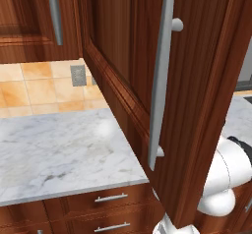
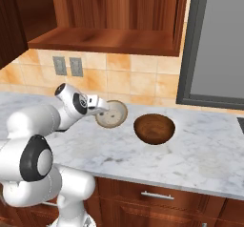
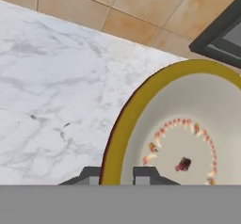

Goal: Pick up the bowls on the counter and stack them on top of one another in the open cabinet. Place the smaller bowl on top of the larger bowl.

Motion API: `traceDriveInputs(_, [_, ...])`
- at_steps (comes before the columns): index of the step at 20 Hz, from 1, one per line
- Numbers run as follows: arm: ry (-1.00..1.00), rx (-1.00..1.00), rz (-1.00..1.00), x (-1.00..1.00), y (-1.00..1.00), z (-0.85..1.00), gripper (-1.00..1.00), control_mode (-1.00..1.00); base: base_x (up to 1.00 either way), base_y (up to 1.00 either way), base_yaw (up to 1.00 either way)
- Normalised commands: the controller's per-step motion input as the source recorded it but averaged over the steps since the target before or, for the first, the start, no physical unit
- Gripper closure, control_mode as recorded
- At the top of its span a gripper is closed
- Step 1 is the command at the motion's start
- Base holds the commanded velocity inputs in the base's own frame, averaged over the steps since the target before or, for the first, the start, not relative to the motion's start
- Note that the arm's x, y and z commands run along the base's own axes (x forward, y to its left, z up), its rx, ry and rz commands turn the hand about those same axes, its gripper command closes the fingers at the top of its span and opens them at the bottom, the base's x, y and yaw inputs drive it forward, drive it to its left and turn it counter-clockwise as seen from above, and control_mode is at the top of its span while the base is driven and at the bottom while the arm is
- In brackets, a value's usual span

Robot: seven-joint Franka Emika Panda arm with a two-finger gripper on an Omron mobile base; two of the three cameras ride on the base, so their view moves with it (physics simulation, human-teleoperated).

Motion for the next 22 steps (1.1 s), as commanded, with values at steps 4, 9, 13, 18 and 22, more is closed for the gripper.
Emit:
traceDriveInputs(4, [0.00,0.00,-0.06,0.17,-0.34,0.03,1.00,-1.00,0.00,0.00,0.00])
traceDriveInputs(9, [0.00,0.03,-0.11,0.26,-0.41,0.19,1.00,-1.00,0.00,0.00,0.00])
traceDriveInputs(13, [0.00,0.02,-0.14,0.23,-0.39,0.22,1.00,-1.00,0.00,0.00,0.00])
traceDriveInputs(18, [-0.03,0.00,-0.02,0.23,-0.46,-0.04,1.00,-1.00,0.00,0.00,0.00])
traceDriveInputs(22, [-0.06,0.00,0.06,0.19,-0.56,-0.24,1.00,-1.00,0.00,0.00,0.00])
